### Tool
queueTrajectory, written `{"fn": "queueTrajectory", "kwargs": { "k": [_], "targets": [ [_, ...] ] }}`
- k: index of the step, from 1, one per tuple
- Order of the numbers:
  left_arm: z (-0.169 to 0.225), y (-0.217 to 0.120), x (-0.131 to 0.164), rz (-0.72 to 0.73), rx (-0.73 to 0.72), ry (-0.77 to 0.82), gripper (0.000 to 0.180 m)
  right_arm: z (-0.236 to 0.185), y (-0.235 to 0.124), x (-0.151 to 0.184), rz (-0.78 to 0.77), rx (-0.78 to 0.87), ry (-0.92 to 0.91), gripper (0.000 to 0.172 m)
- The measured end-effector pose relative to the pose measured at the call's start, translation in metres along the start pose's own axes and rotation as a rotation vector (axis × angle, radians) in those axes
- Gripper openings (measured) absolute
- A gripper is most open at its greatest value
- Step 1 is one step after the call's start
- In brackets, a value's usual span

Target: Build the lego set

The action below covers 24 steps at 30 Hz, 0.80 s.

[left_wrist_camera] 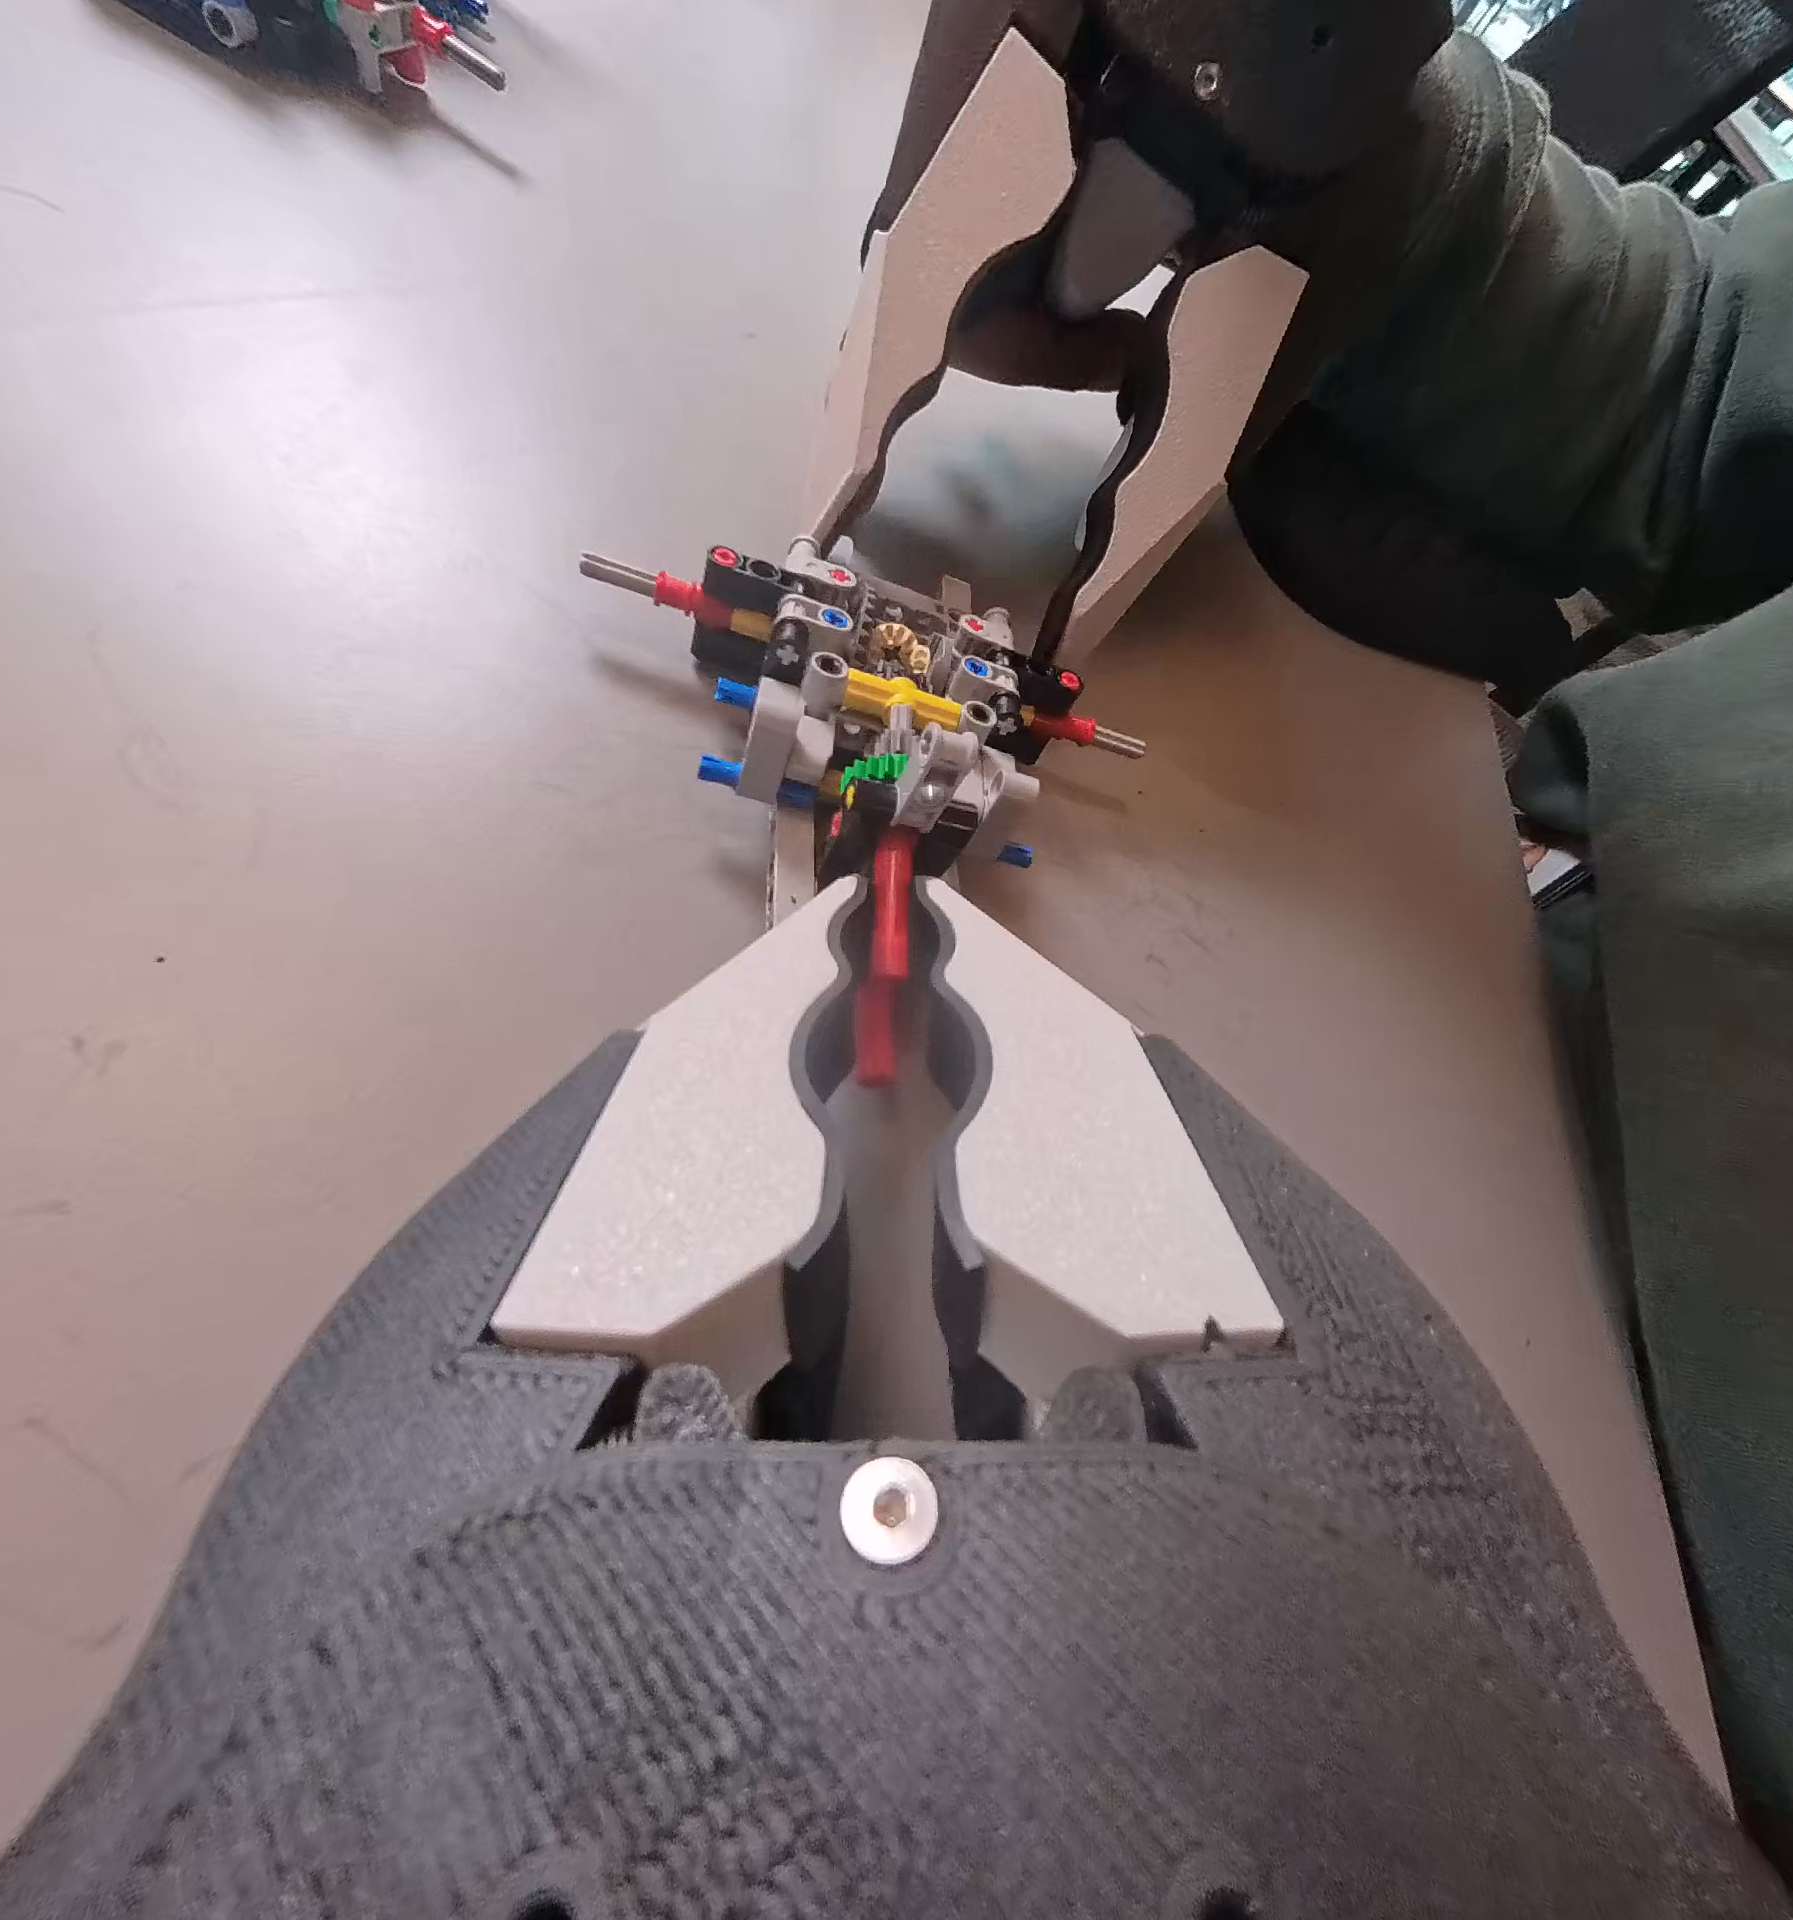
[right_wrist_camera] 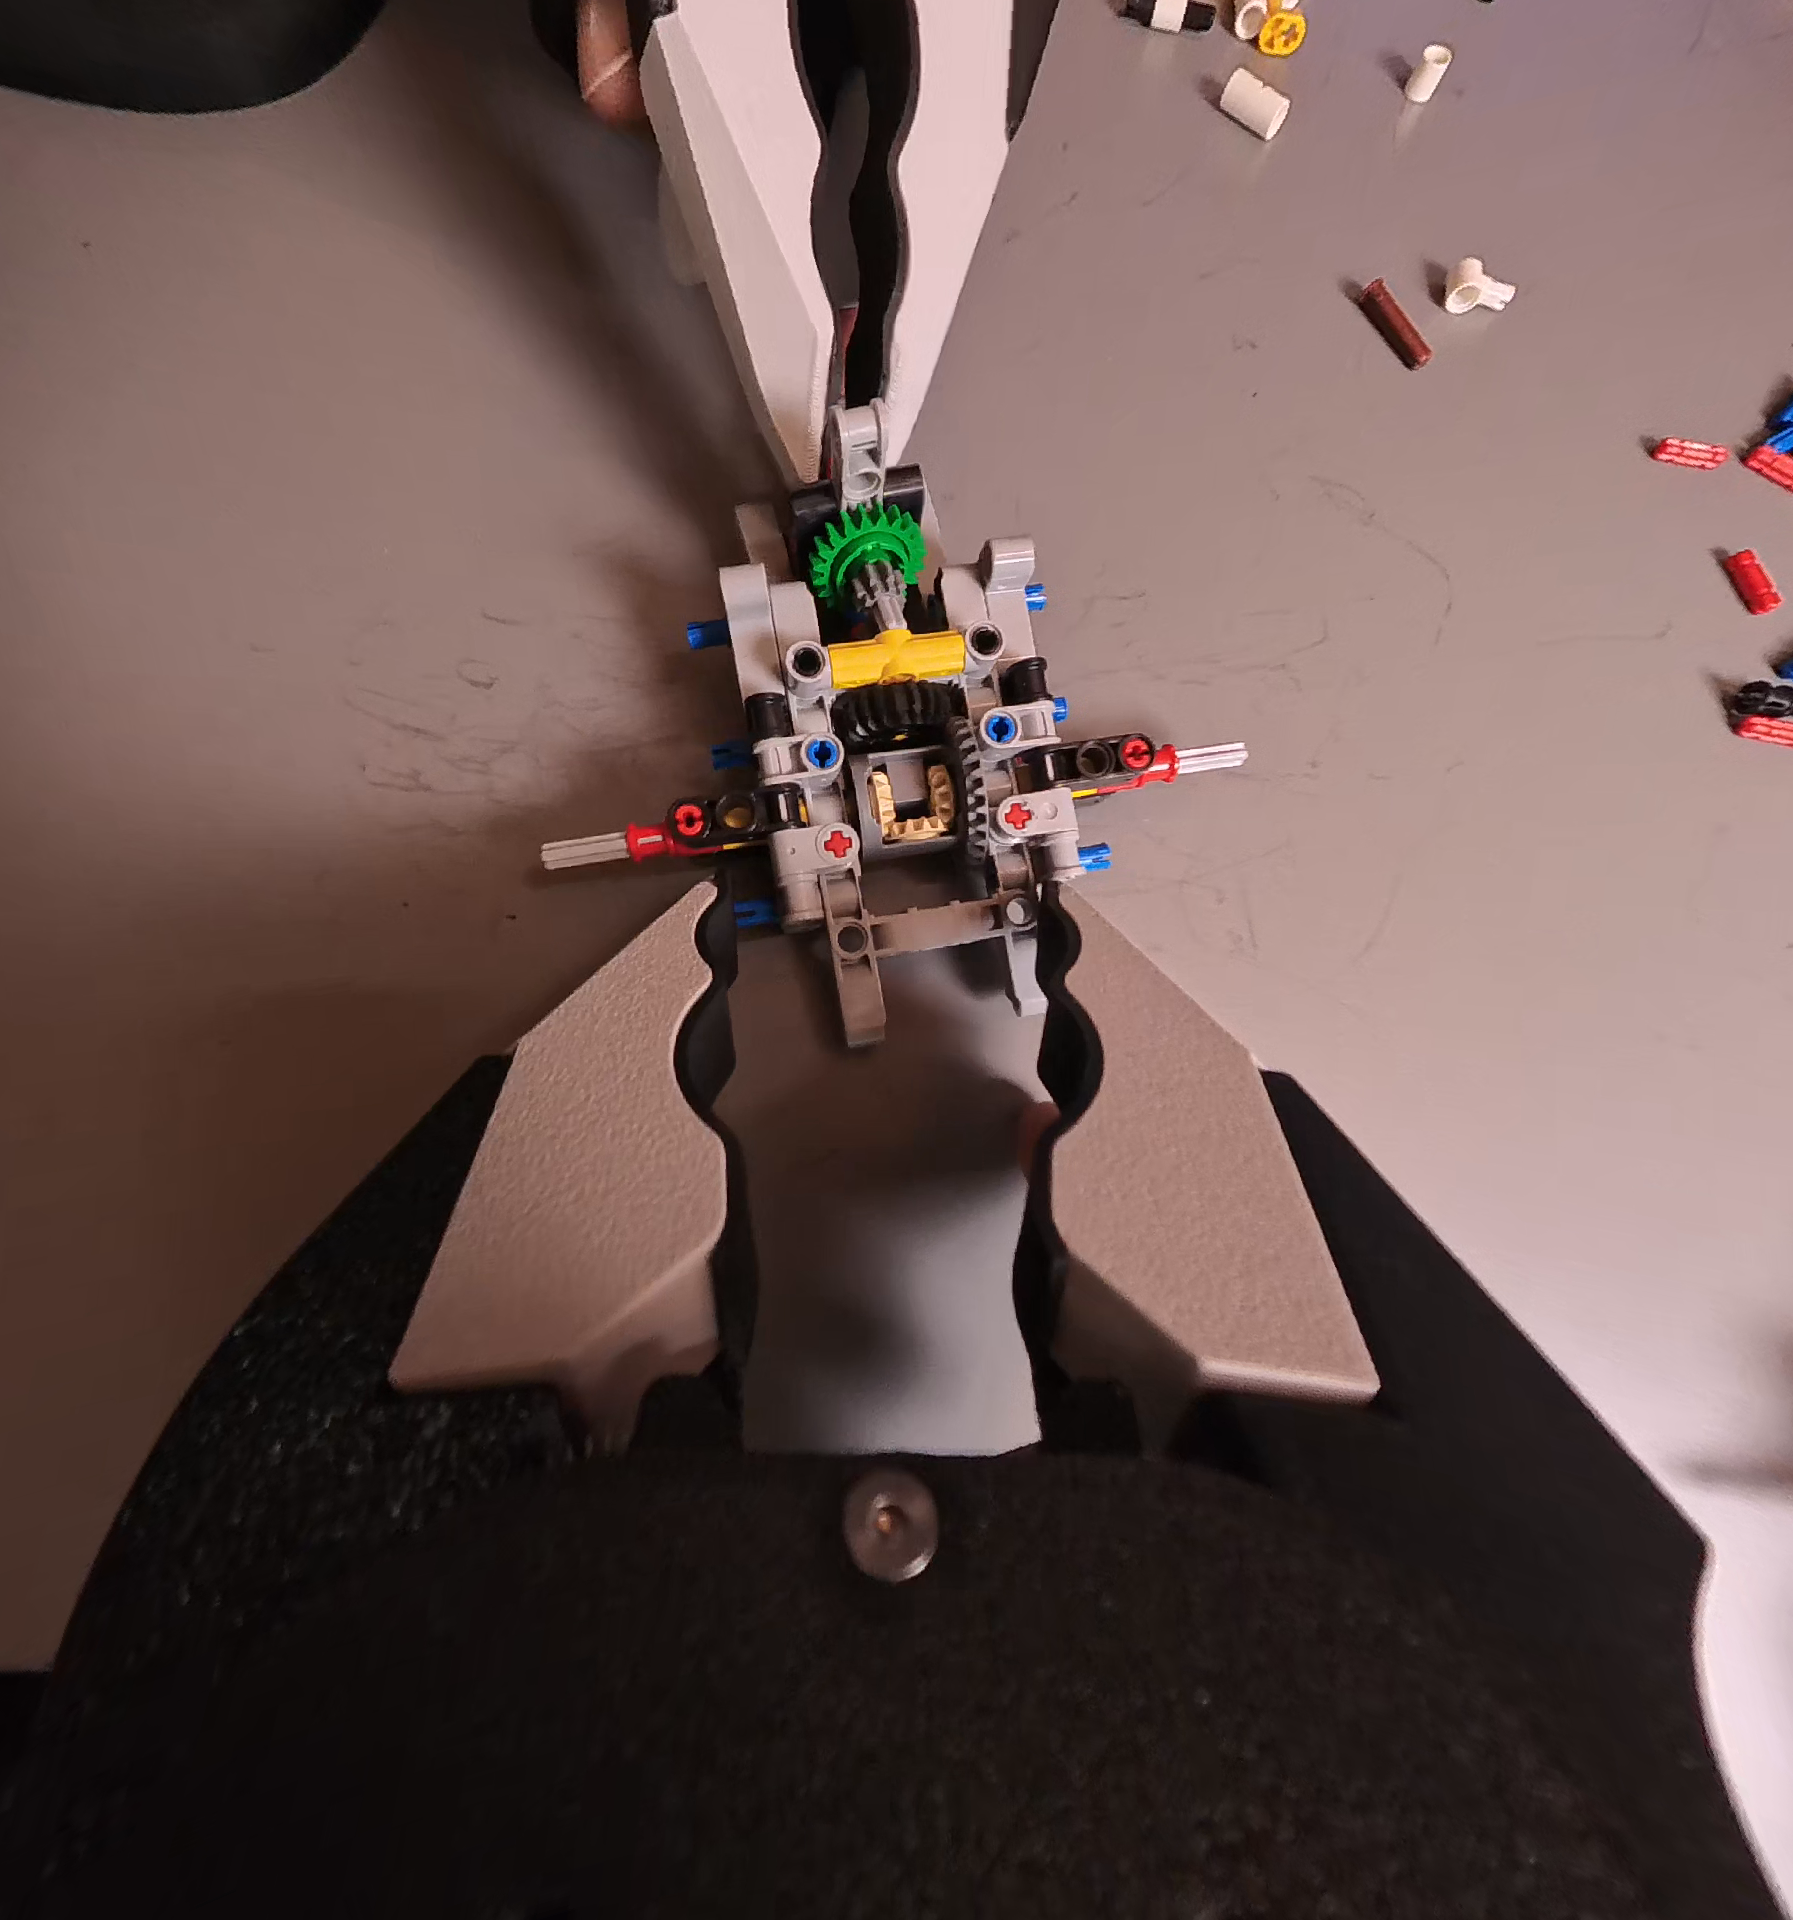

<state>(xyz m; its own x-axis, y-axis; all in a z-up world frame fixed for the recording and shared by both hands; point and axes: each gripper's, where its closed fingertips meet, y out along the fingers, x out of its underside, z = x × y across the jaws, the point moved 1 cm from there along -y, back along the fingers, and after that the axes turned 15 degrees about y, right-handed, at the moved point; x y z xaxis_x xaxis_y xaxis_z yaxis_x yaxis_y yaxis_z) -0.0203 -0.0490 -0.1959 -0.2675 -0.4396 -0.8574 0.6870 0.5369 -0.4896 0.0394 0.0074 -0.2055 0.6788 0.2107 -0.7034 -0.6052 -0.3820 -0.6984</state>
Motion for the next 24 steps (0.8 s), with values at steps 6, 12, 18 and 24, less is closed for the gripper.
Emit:
{"fn": "queueTrajectory", "kwargs": {
  "k": [6, 12, 18, 24],
  "targets": [
    [-0.002, 0.000, 0.000, 0.001, -0.008, -0.005, 0.006, -0.001, -0.001, 0.001, -0.023, 0.009, -0.008, 0.056],
    [0.002, -0.001, -0.006, 0.049, 0.064, -0.103, 0.005, -0.002, -0.002, 0.004, -0.072, 0.028, -0.021, 0.056],
    [0.002, -0.001, -0.011, 0.101, 0.147, -0.282, 0.005, -0.002, -0.003, 0.005, -0.096, 0.040, -0.021, 0.056],
    [0.001, 0.002, -0.010, 0.117, 0.193, -0.404, 0.005, -0.002, -0.005, 0.006, -0.120, 0.074, -0.046, 0.056]
  ]
}}
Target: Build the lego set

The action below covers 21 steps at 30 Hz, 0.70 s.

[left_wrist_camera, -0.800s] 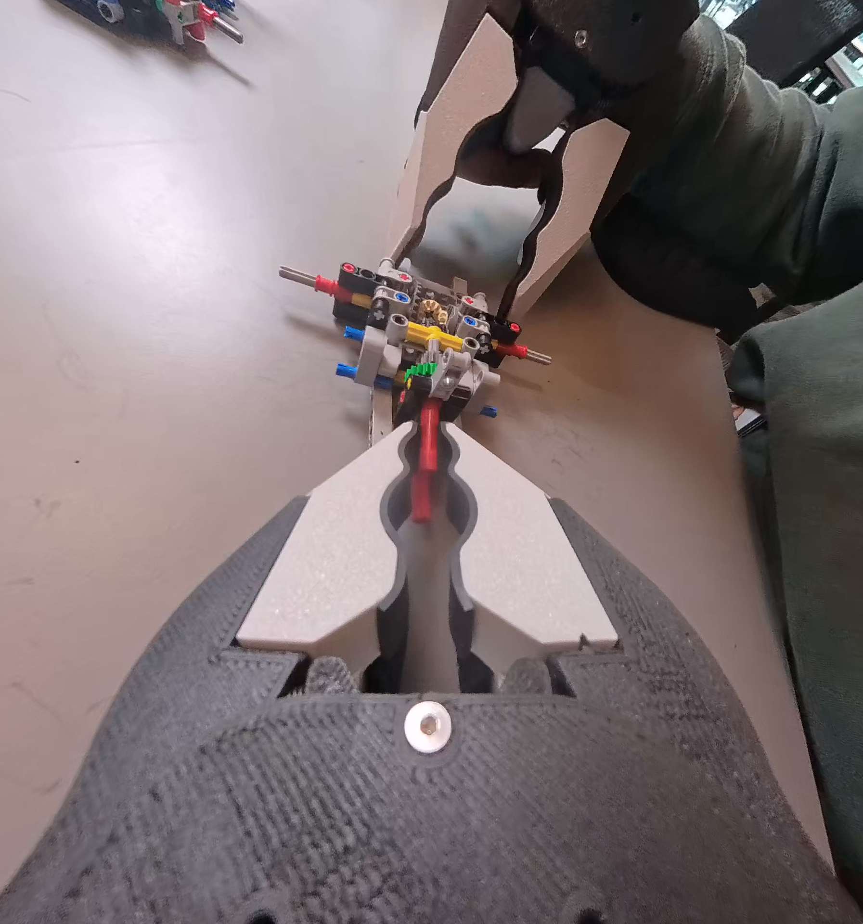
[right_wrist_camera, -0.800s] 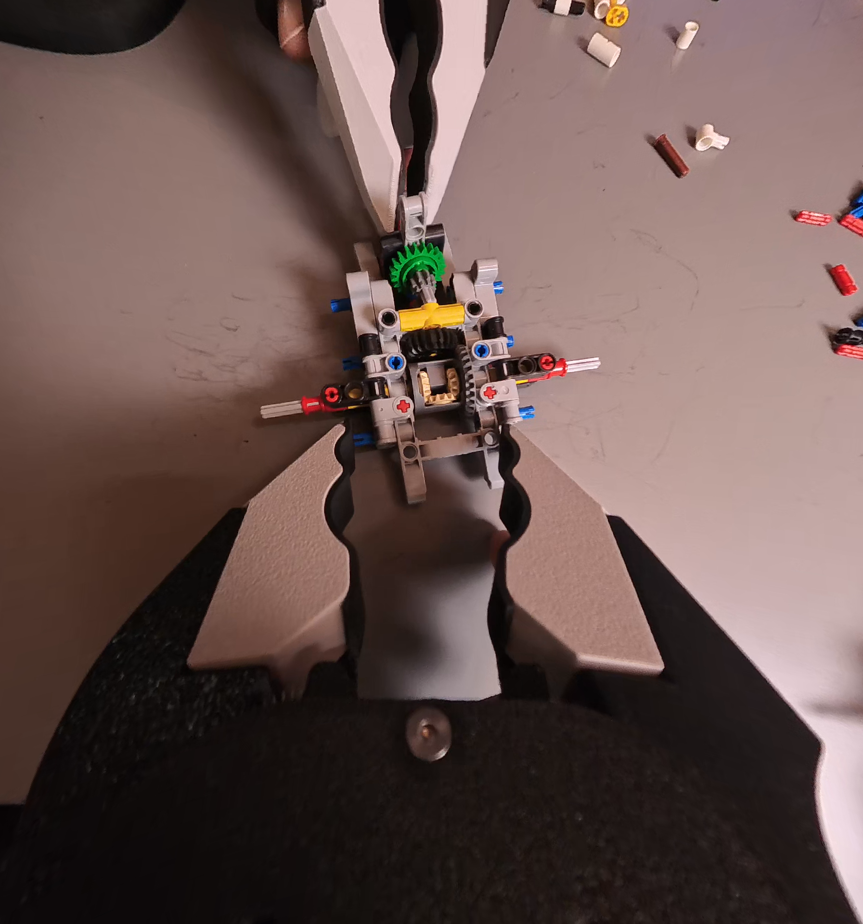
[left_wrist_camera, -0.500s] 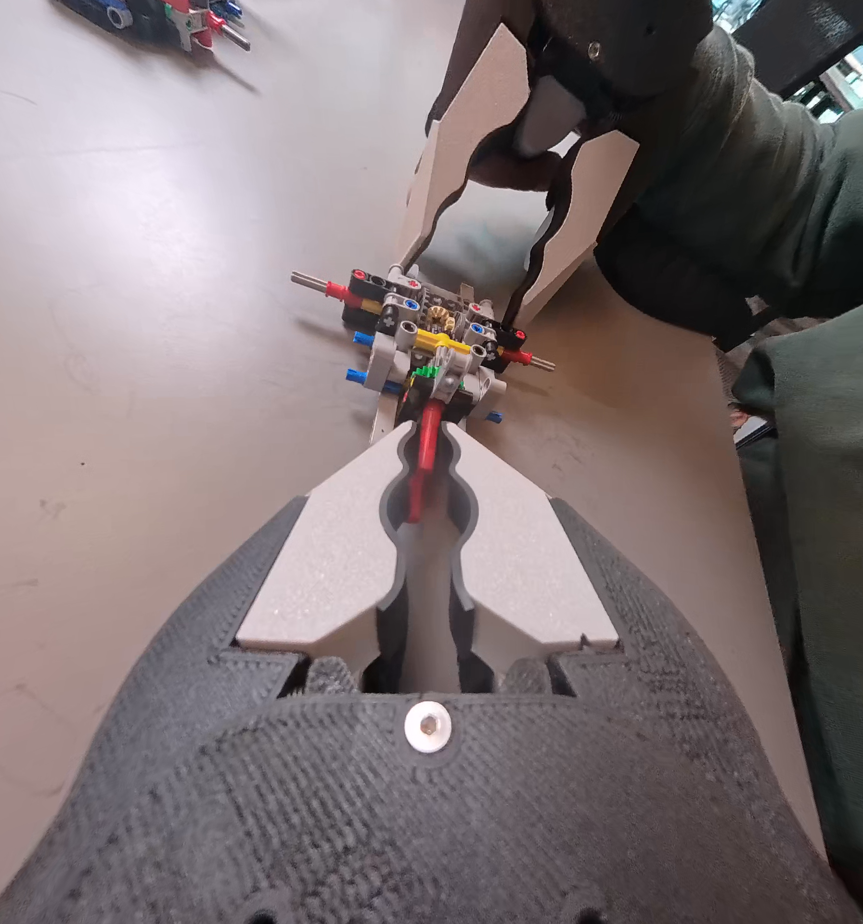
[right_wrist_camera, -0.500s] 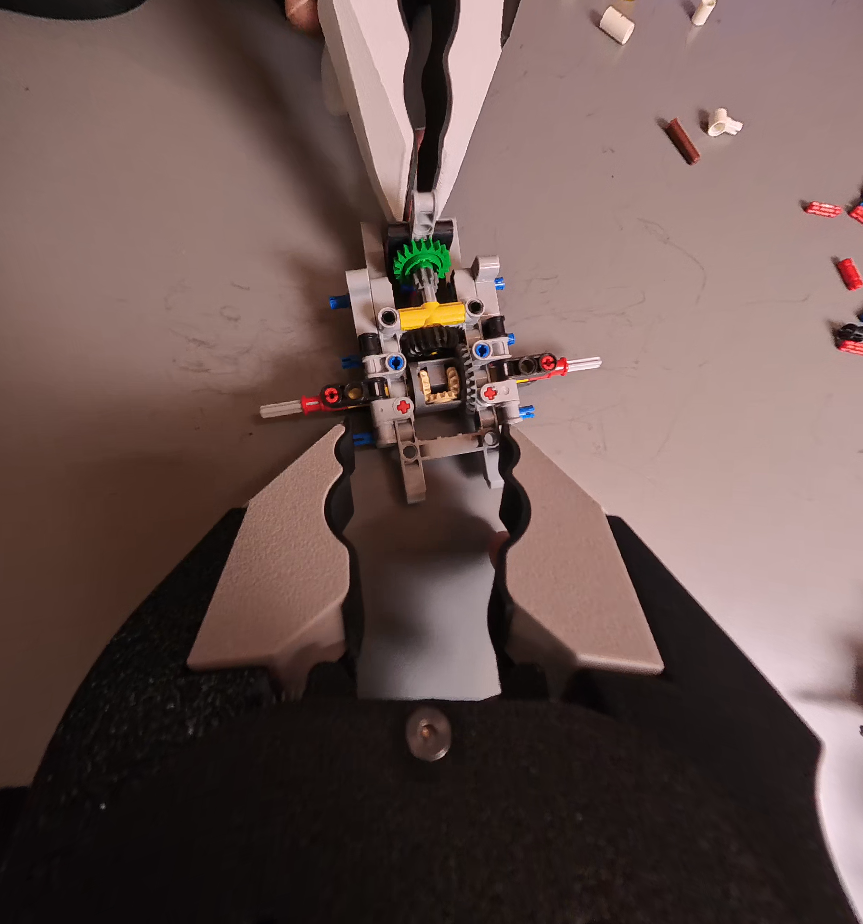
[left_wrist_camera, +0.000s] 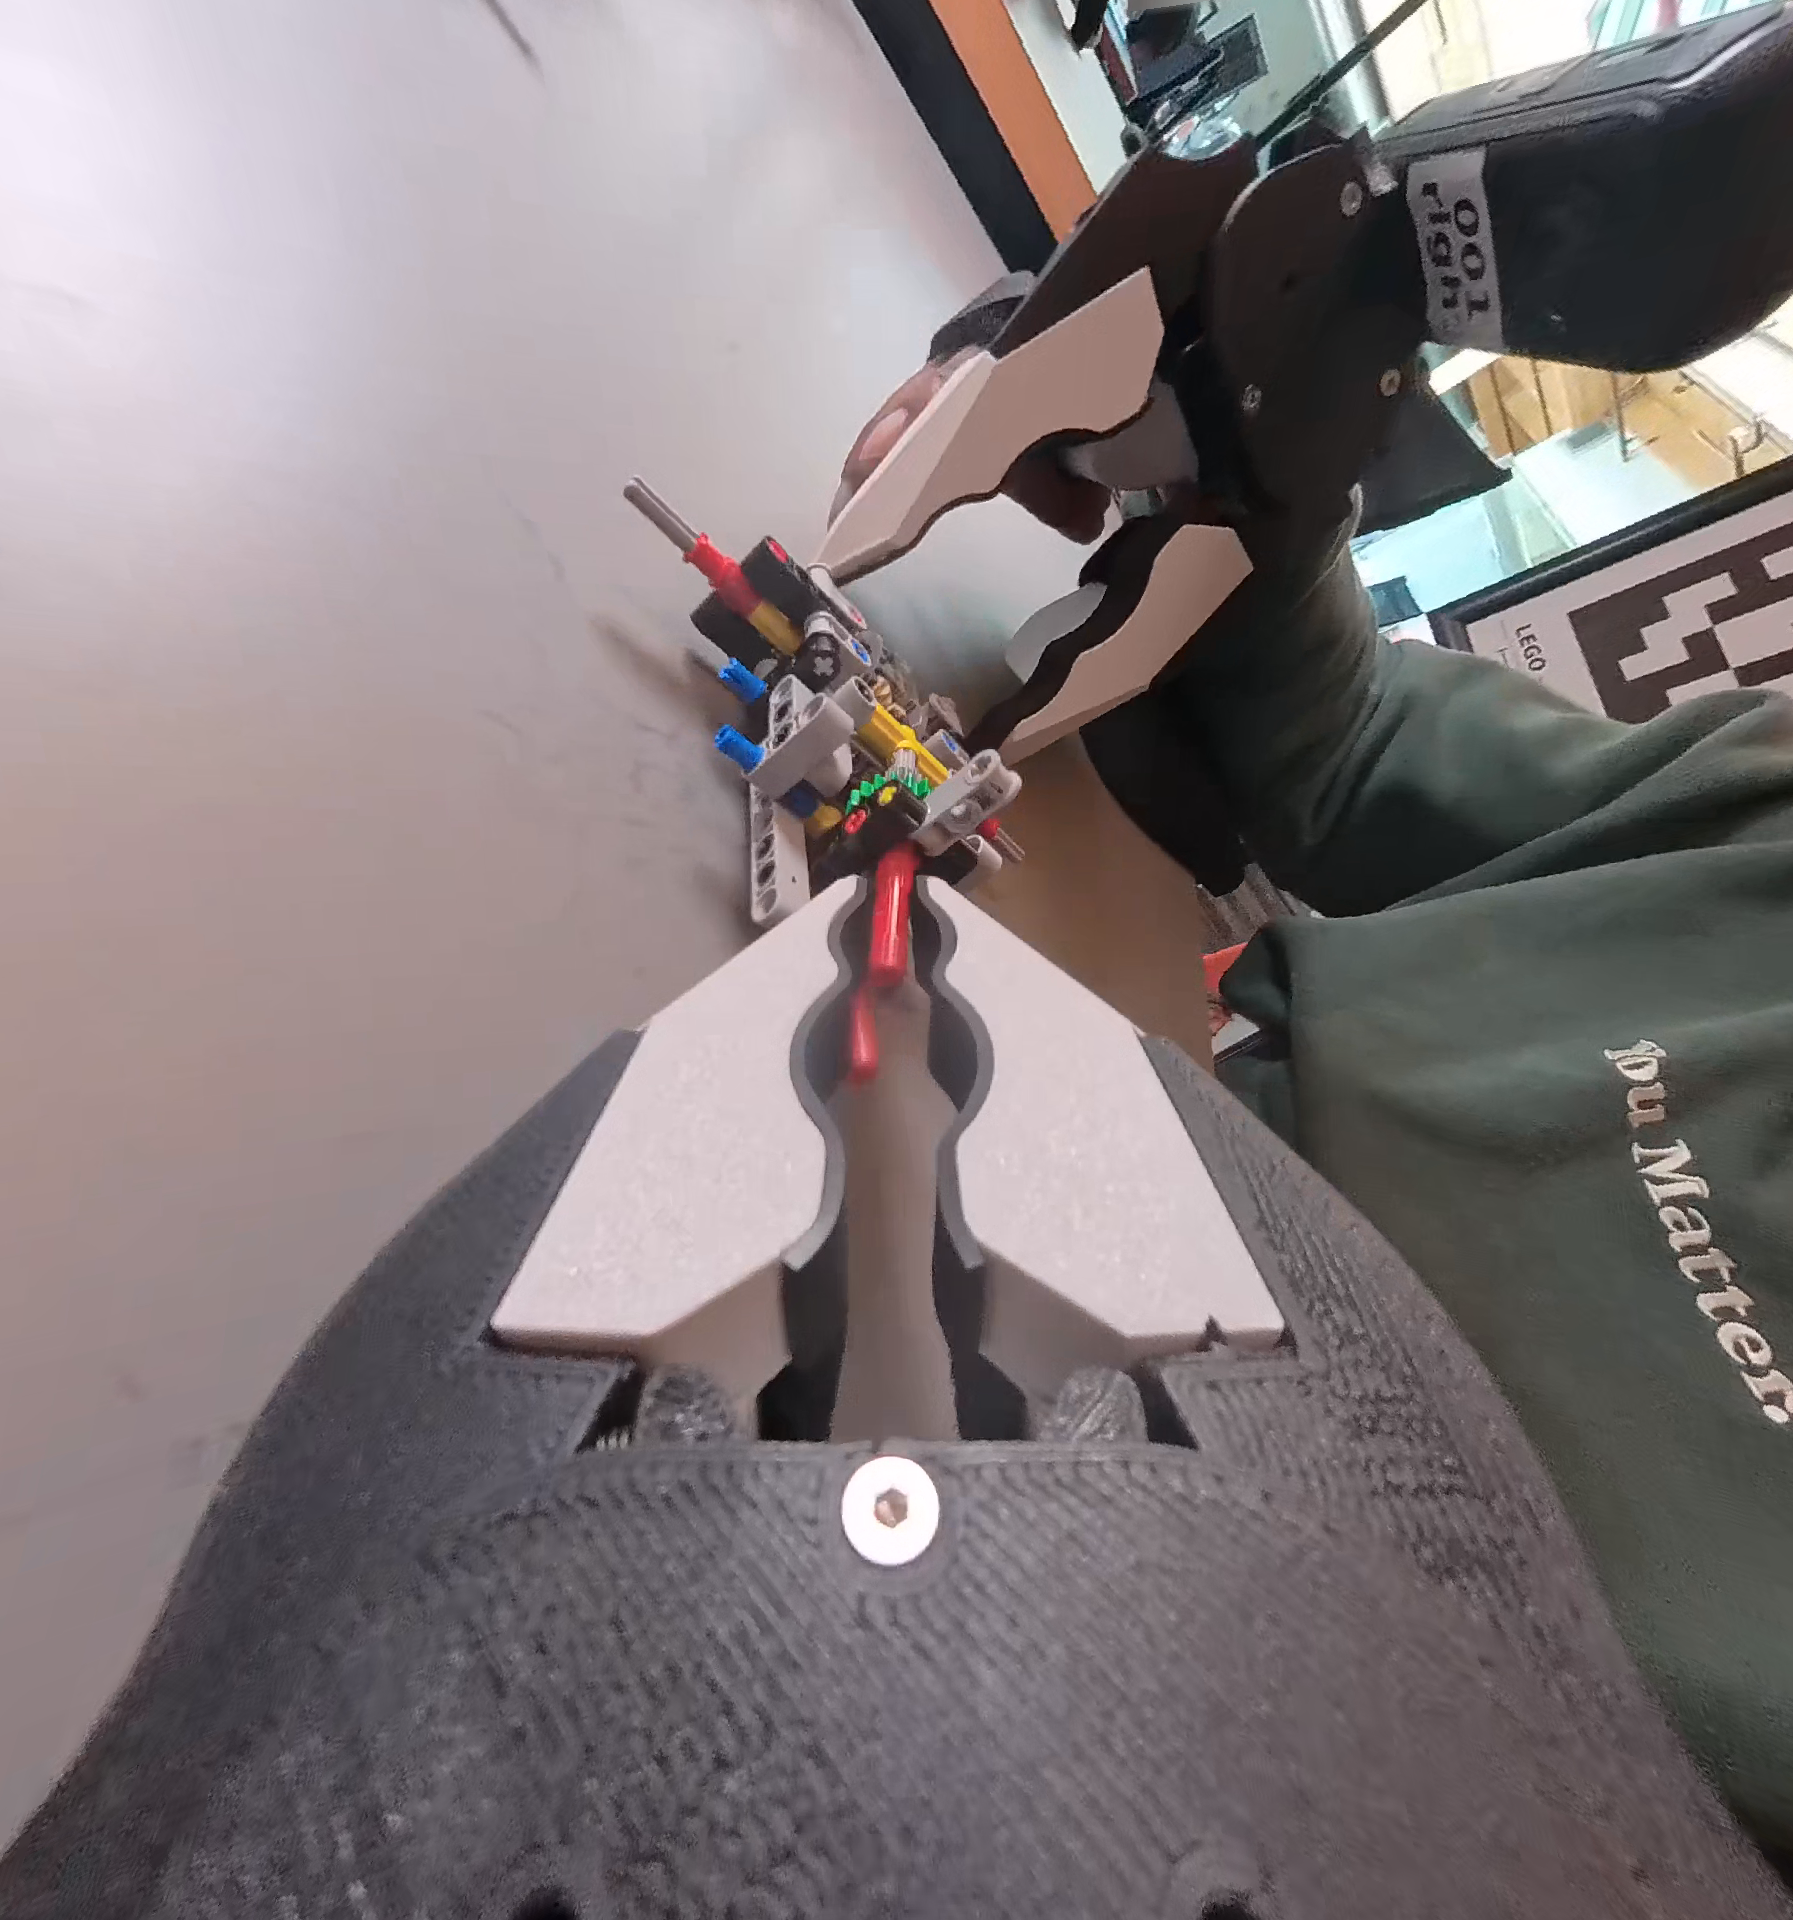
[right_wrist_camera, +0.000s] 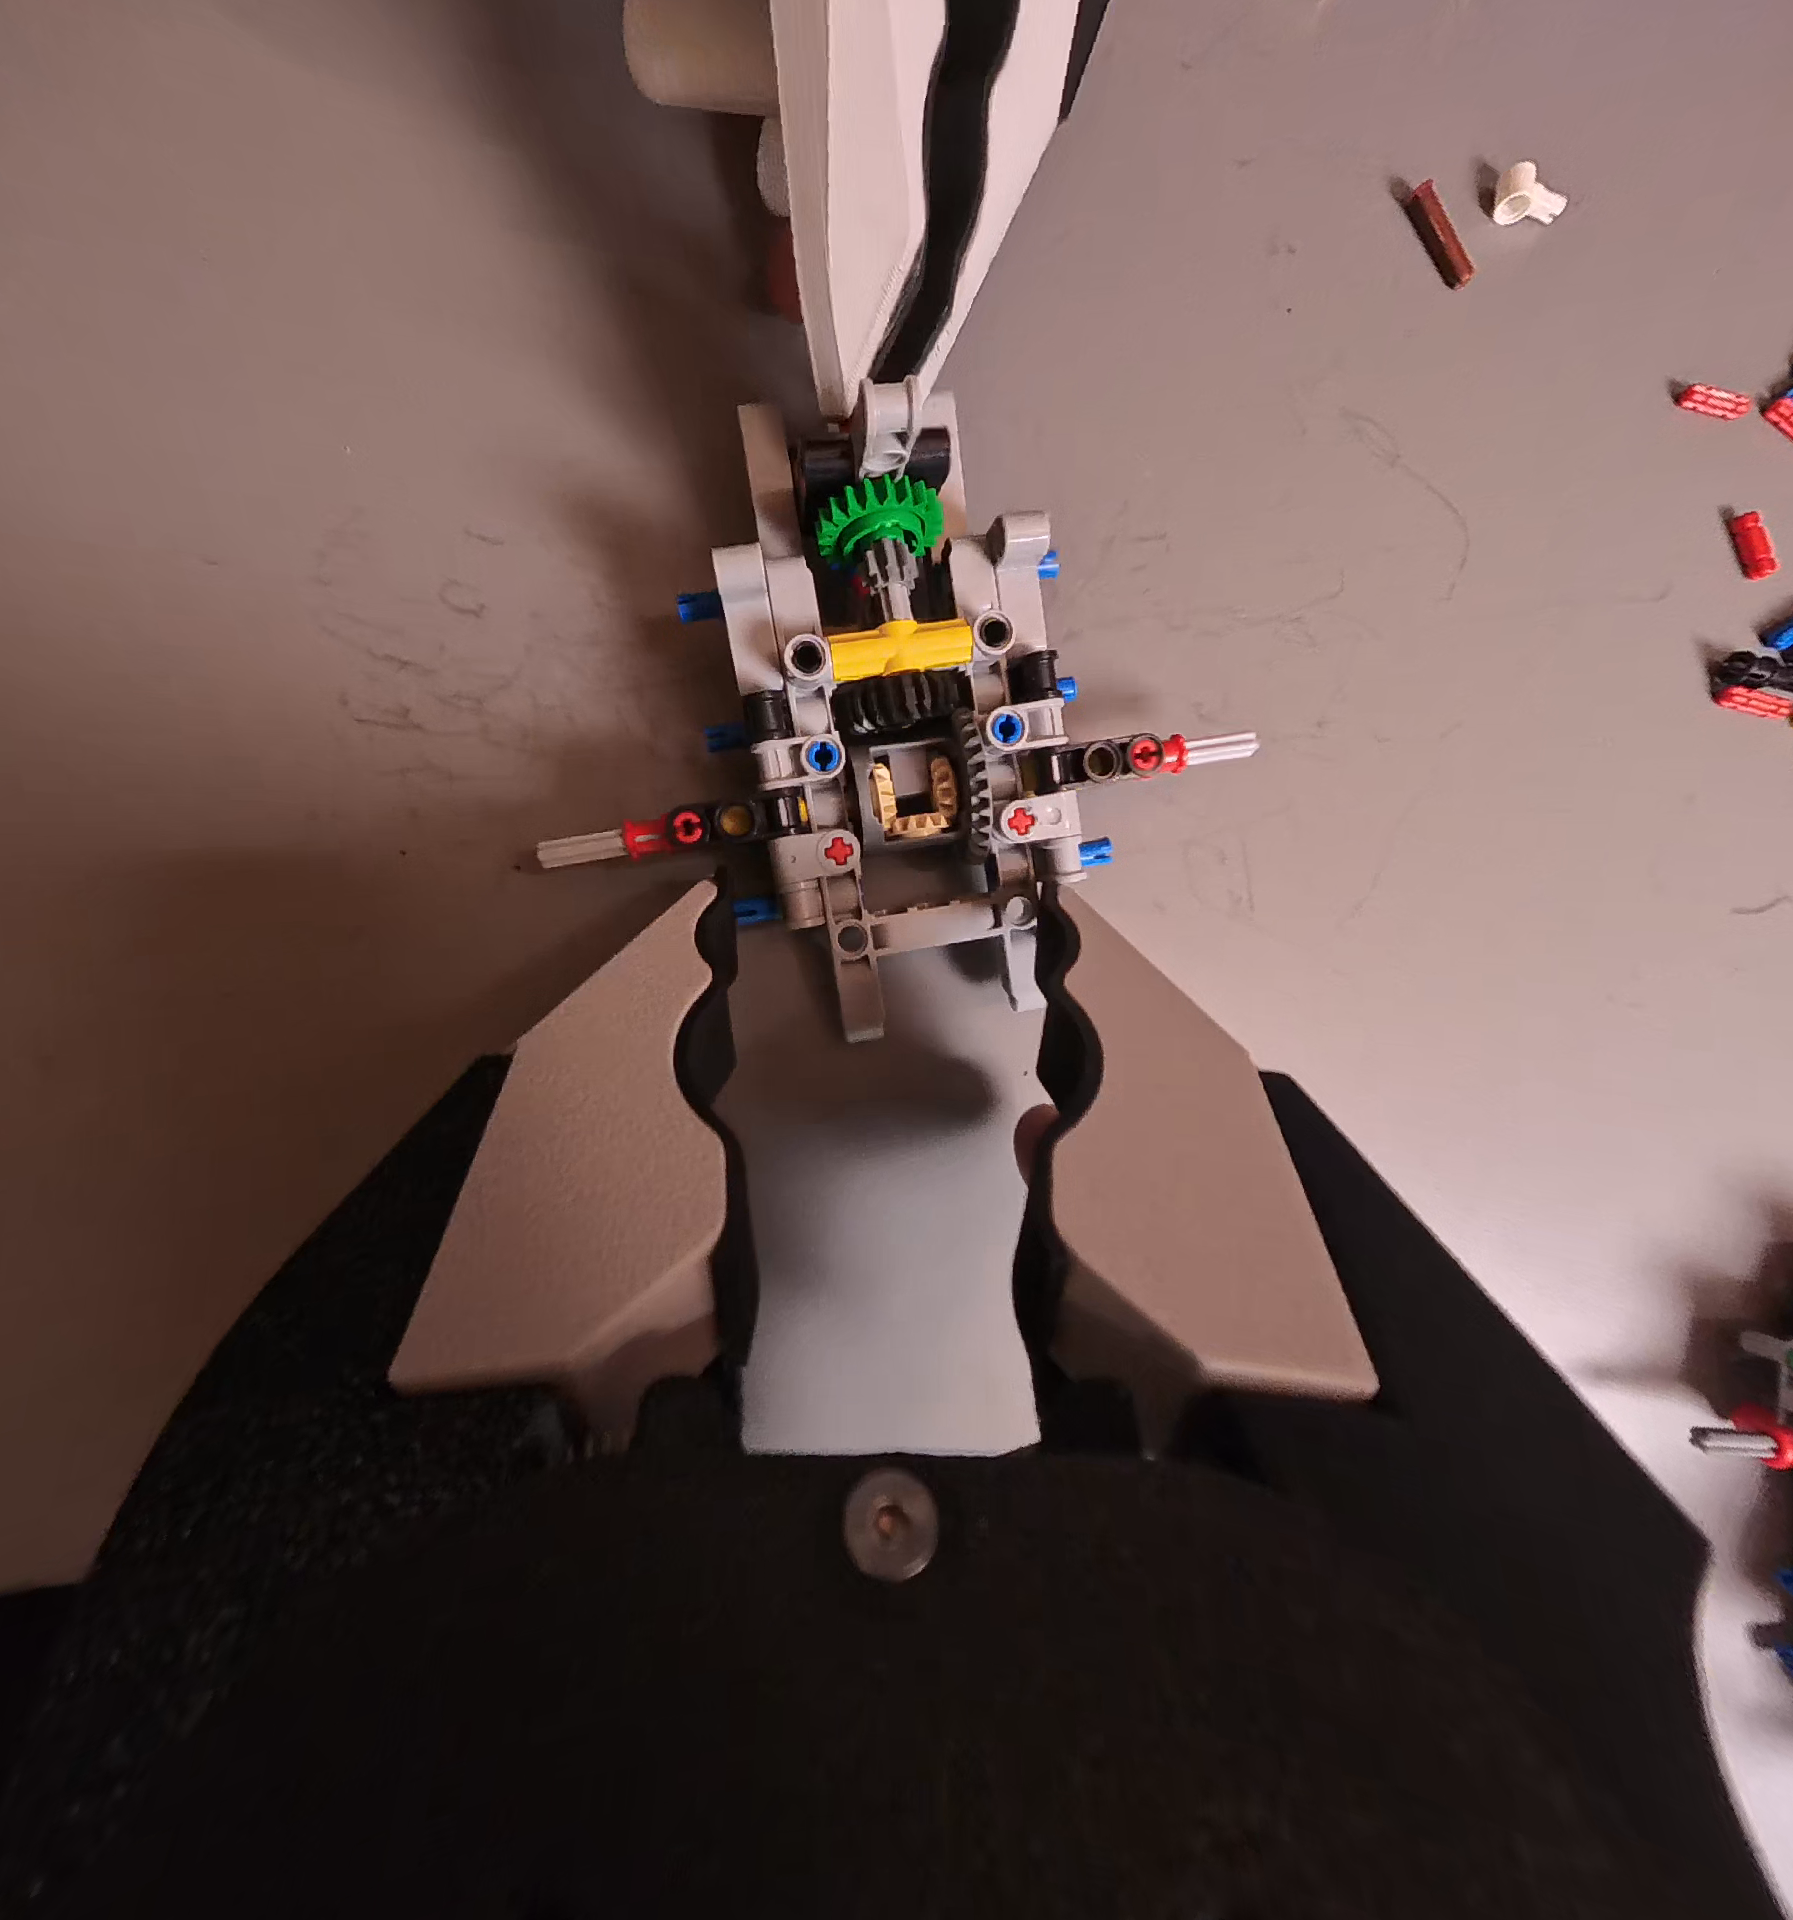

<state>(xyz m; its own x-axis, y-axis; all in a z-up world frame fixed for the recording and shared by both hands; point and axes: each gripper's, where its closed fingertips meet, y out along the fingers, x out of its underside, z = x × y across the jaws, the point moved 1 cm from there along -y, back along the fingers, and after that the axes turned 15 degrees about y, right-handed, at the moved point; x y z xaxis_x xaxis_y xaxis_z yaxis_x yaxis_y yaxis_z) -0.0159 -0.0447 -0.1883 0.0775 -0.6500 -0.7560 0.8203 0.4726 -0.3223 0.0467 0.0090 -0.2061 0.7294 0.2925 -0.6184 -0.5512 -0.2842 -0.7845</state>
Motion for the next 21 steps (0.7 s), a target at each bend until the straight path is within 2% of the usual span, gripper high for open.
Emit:
{"fn": "queueTrajectory", "kwargs": {
  "k": [3, 7, 12, 18, 21],
  "targets": [
    [0.000, 0.002, 0.003, -0.044, -0.059, 0.116, 0.006, 0.000, -0.001, 0.001, -0.002, -0.006, 0.007, 0.056],
    [0.002, -0.004, 0.005, -0.111, -0.163, 0.345, 0.019, 0.000, -0.001, 0.002, -0.004, -0.003, 0.009, 0.056],
    [-0.005, -0.013, 0.014, -0.250, -0.347, 0.609, 0.018, 0.000, -0.001, 0.002, -0.004, -0.005, 0.011, 0.056],
    [-0.009, -0.001, 0.020, -0.317, -0.389, 0.705, 0.006, -0.001, -0.001, 0.002, -0.004, -0.003, 0.007, 0.056],
    [-0.009, 0.000, 0.017, -0.294, -0.391, 0.693, 0.006, 0.000, -0.002, 0.002, -0.005, 0.010, 0.001, 0.056]
  ]
}}
